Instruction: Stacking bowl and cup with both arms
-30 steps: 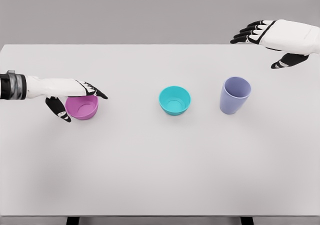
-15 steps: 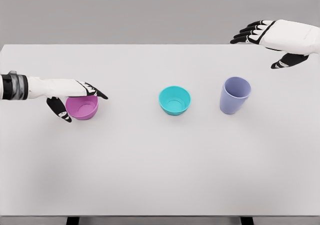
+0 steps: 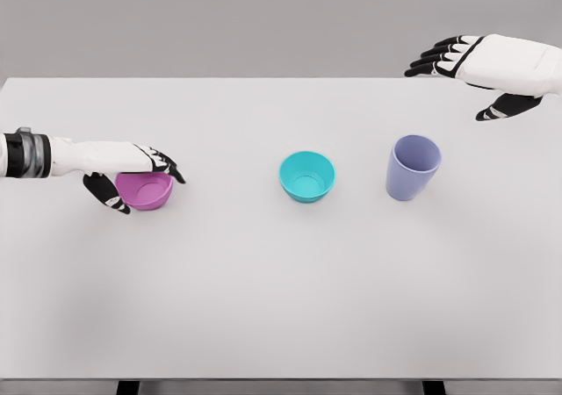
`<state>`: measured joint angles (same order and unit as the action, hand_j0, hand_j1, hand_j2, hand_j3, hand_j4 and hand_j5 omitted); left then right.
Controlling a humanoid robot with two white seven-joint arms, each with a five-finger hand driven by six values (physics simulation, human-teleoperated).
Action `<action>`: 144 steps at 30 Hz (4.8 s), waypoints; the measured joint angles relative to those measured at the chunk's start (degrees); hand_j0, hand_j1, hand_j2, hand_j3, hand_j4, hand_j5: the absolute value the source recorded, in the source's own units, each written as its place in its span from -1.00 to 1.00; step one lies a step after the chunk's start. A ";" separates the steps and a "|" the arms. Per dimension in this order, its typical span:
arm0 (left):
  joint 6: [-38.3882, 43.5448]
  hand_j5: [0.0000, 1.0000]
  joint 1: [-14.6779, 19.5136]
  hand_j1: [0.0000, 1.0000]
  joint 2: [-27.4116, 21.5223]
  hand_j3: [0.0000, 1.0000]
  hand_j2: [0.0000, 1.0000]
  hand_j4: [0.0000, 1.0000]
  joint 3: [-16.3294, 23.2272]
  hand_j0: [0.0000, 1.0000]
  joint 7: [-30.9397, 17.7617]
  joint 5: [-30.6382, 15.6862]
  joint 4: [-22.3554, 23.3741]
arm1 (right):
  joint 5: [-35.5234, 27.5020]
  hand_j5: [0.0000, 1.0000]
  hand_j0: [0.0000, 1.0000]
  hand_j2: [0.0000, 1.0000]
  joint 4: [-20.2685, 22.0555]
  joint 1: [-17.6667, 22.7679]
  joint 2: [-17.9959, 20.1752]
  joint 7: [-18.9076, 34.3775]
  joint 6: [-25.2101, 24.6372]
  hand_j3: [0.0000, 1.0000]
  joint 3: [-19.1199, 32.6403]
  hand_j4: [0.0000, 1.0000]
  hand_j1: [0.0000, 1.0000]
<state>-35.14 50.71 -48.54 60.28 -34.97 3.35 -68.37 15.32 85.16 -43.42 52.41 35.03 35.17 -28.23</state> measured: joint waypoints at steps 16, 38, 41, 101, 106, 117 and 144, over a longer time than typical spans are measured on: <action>-0.01 0.58 1.67 0.58 0.00 0.58 0.58 0.58 -0.09 0.58 -0.04 0.21 -0.74 | 0.00 1.00 1.00 1.00 0.00 0.00 0.00 0.00 0.00 1.00 -0.02 1.00 1.00; -0.02 0.58 5.27 0.58 2.76 0.58 0.58 0.58 -0.02 0.58 -0.04 1.63 -3.15 | 0.00 1.00 1.00 1.00 0.00 0.00 0.09 0.00 0.00 1.00 0.07 1.00 1.00; -0.03 0.58 5.53 0.58 3.41 0.58 0.58 0.58 -0.02 0.58 -0.04 1.73 -3.16 | 0.00 1.00 1.00 1.00 0.00 0.00 0.13 0.00 0.00 1.00 0.10 1.00 1.00; -0.04 0.56 10.37 0.56 20.64 0.56 0.56 0.56 0.25 0.56 -0.04 10.77 -3.07 | 2.31 1.00 1.00 1.00 6.18 -0.97 10.09 0.00 -0.01 1.00 -7.98 1.00 1.00; -0.04 0.56 10.99 0.56 22.24 0.56 0.56 0.56 0.97 0.56 -0.04 11.24 -3.05 | 2.27 1.00 1.00 1.00 6.65 -1.14 8.37 0.00 -0.02 1.00 -8.88 1.00 1.00; -0.05 0.56 11.07 0.56 24.90 0.56 0.56 0.56 1.94 0.56 -0.05 11.51 -2.20 | 5.47 1.00 1.00 1.00 6.01 -2.46 5.25 -0.01 -0.88 1.00 -10.39 1.00 1.00; -0.05 0.57 10.63 0.57 29.64 0.57 0.57 0.57 2.12 0.57 -0.05 11.89 2.62 | 5.80 1.00 1.00 1.00 5.17 -3.16 2.34 -0.01 -1.19 1.00 -14.84 1.00 1.00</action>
<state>-35.19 61.35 -18.91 62.40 -35.02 15.24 -65.75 21.12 90.33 -46.58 54.75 35.02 33.97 -43.06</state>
